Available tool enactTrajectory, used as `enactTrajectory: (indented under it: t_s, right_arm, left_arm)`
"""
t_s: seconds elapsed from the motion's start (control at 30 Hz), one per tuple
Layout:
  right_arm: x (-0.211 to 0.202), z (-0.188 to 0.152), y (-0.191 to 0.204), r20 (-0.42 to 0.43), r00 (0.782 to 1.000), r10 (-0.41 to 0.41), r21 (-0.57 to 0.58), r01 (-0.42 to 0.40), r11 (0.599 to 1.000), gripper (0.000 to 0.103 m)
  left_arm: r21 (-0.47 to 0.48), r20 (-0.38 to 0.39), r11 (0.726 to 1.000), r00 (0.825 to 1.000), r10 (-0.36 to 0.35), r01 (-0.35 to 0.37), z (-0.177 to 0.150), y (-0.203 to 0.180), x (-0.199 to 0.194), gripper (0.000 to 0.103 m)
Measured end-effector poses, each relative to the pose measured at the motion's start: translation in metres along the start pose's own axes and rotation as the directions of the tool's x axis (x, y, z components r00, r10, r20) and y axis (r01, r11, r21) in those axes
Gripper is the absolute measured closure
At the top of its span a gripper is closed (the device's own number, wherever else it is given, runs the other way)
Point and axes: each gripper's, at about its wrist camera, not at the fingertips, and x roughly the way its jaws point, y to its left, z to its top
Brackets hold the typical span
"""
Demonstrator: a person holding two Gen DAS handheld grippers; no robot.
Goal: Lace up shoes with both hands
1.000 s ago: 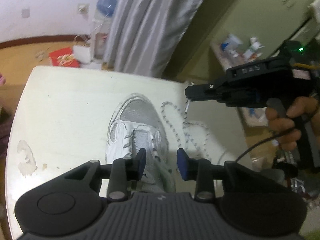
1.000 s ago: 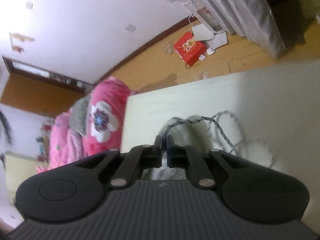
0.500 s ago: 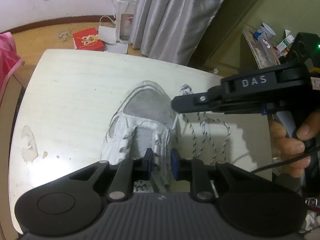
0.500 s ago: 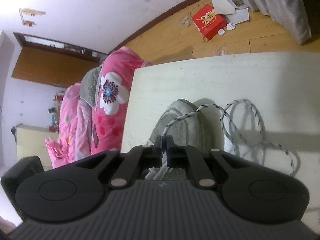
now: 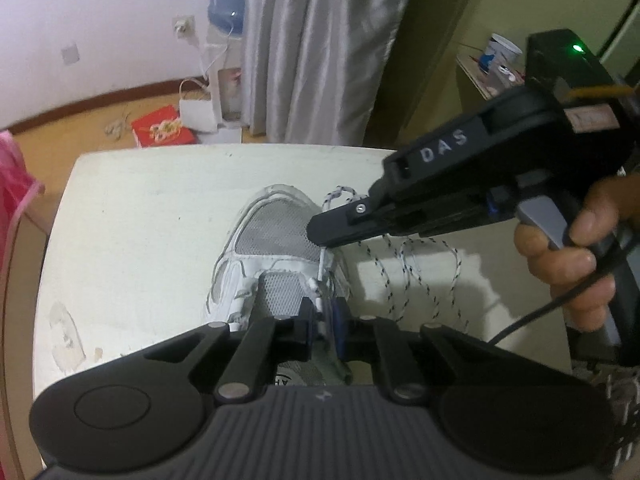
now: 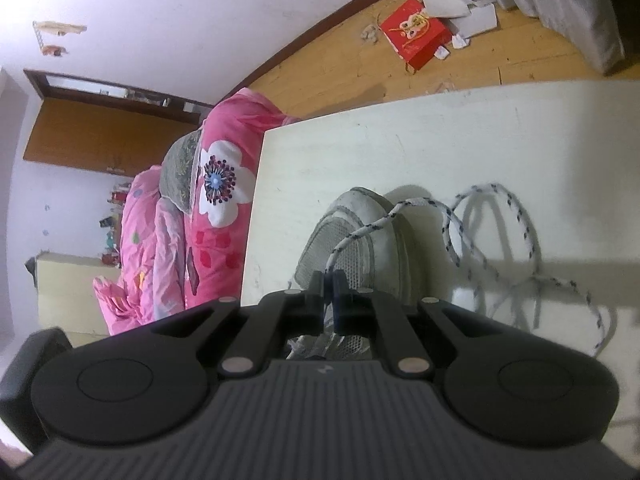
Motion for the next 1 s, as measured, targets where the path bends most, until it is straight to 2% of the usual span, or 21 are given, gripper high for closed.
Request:
enactTrajectory:
  t_s: [0.43, 1.0]
  right_arm:
    - [0.002, 0.004, -0.009, -0.013, 0.998, 0.056, 0.093, -0.055, 0.994, 0.100]
    - [0.009, 0.009, -0.014, -0.072, 0.995, 0.072, 0.111, -0.064, 0.992, 0.100]
  left_arm:
    - [0.057, 0.058, 0.998, 0.998, -0.007, 0.004, -0.010, -0.003, 0.001, 0.092]
    - [0.109, 0.112, 0.994, 0.993, -0.033, 0.021, -0.017, 0.000, 0.002, 0.093]
